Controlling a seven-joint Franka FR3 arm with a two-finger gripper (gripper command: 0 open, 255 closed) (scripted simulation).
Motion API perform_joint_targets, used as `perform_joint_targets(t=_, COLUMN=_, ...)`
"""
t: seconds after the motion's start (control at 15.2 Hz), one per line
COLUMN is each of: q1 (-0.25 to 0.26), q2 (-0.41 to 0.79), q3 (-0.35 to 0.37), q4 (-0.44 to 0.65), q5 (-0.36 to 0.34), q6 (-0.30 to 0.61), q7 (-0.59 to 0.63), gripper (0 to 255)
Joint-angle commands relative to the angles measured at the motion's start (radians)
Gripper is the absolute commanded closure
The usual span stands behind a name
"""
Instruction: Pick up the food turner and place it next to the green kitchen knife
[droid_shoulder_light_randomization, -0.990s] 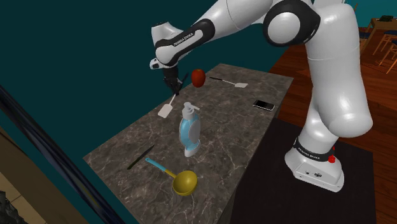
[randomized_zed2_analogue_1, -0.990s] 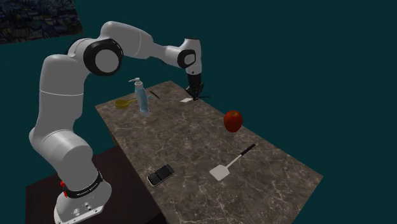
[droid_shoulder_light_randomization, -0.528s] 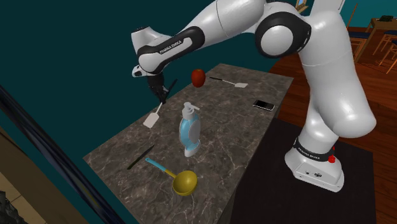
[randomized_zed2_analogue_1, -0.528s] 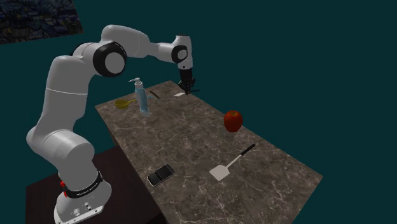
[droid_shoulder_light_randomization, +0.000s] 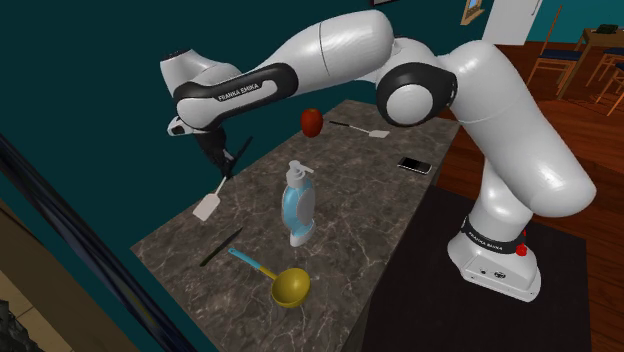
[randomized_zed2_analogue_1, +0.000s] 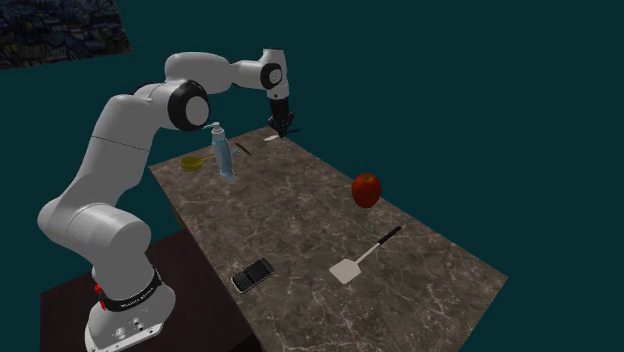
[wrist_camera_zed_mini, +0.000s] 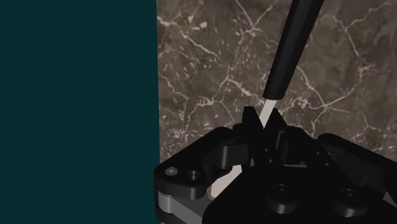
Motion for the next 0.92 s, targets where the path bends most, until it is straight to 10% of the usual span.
perform_joint_targets(t=0.0, q1=0.005, q2=0.029, q3=0.002, q4=0.027, q5=0.001, q6=0.001, q7=0.011, gripper=255)
perform_joint_targets(t=0.86, q1=0.007, q2=0.075, q3=0.006, q4=-0.068, q5=0.005, q6=0.142, q7=0.014, gripper=255)
